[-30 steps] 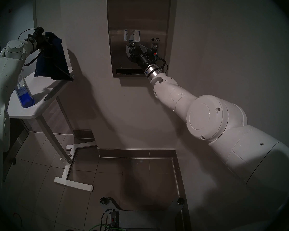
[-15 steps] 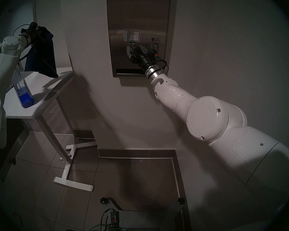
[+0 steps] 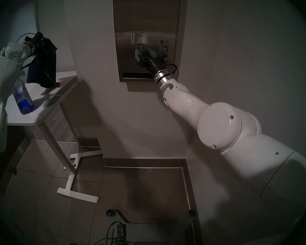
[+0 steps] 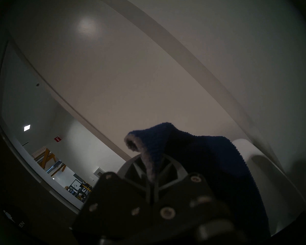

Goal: Pick up the cloth and wipe the surface

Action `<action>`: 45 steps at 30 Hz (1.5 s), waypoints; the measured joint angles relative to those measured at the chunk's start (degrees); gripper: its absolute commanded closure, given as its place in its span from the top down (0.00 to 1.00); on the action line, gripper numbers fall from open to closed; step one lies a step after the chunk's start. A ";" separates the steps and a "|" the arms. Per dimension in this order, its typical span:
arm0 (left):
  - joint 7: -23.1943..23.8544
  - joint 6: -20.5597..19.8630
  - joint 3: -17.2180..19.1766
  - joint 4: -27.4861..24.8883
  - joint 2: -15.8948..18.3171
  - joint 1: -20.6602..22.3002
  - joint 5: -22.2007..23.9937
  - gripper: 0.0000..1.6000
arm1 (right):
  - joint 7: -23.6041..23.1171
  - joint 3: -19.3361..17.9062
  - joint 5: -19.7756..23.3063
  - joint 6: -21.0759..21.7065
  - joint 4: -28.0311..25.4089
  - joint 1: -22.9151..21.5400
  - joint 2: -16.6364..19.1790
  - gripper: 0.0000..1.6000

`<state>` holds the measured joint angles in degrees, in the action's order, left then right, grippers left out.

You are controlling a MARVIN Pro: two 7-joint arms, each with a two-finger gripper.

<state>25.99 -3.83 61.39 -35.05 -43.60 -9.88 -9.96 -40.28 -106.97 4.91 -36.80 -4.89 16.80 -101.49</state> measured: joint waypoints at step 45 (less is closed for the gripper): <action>16.25 11.52 -5.91 14.87 -1.52 10.00 -10.21 1.00 | -0.22 -1.65 0.52 2.29 -0.28 -0.03 -0.13 1.00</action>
<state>42.24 7.69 55.47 -20.19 -45.12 0.12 -20.18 -40.50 -108.62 5.44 -34.50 -5.17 16.77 -101.62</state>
